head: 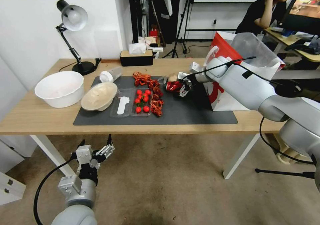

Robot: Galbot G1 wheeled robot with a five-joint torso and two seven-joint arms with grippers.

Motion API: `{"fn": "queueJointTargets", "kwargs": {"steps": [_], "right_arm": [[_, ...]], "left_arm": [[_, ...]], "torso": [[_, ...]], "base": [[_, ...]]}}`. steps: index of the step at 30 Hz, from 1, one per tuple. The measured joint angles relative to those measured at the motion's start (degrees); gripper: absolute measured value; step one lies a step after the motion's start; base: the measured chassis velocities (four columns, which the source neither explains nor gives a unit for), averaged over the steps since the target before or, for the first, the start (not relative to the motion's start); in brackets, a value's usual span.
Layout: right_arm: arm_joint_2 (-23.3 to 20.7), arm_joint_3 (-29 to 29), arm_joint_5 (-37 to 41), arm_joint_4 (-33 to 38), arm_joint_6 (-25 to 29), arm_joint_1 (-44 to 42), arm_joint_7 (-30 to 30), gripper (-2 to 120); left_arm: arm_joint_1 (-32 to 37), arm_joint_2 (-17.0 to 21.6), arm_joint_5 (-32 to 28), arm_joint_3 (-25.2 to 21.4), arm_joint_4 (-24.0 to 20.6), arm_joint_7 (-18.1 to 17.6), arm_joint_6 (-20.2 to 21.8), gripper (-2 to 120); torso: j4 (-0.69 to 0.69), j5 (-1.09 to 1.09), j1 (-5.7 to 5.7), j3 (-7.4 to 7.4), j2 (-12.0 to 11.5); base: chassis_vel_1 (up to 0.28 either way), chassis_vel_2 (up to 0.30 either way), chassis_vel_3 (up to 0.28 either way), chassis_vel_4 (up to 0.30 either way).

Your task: Pick up the trash from the table and place it into the takeout bag.

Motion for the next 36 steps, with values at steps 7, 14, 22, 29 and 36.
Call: {"fn": "queueJointTargets", "kwargs": {"steps": [7,14,22,29,36], "right_arm": [[0.02,0.49,0.15,-0.07,-0.06,-0.55,-0.42,75],[0.05,0.54,0.33,-0.07,-0.10,-0.76,-0.38,58],[0.04,0.40,0.60,0.42,-0.26,-0.78,0.09,41],[-0.25,0.57,1.57,2.37,-0.53,-1.02,0.95,40],[-1.33,2.80,3.23,6.90,-1.12,-1.05,2.47,39]], "left_arm": [[0.15,-0.01,0.06,0.02,-0.33,-0.24,0.02,100],[0.18,0.01,0.08,0.02,-0.39,-0.28,0.03,100],[0.15,0.06,0.08,0.03,-0.43,-0.32,0.03,100],[0.19,0.16,0.08,-0.17,-0.76,-0.40,0.03,100],[0.32,0.23,0.07,-0.34,-1.25,-0.47,0.03,100]], "torso": [[-0.01,0.00,-0.03,-0.01,0.03],[0.00,0.00,-0.03,0.00,0.03],[0.01,0.02,0.00,0.02,-0.01],[0.02,0.03,0.03,0.04,-0.03],[0.04,0.01,0.03,0.04,-0.04]], "base": [[0.000,0.000,0.000,0.000],[0.000,0.000,0.000,0.000],[0.000,0.000,0.000,0.000],[0.000,0.000,0.000,0.000],[0.000,0.000,0.000,0.000]]}}
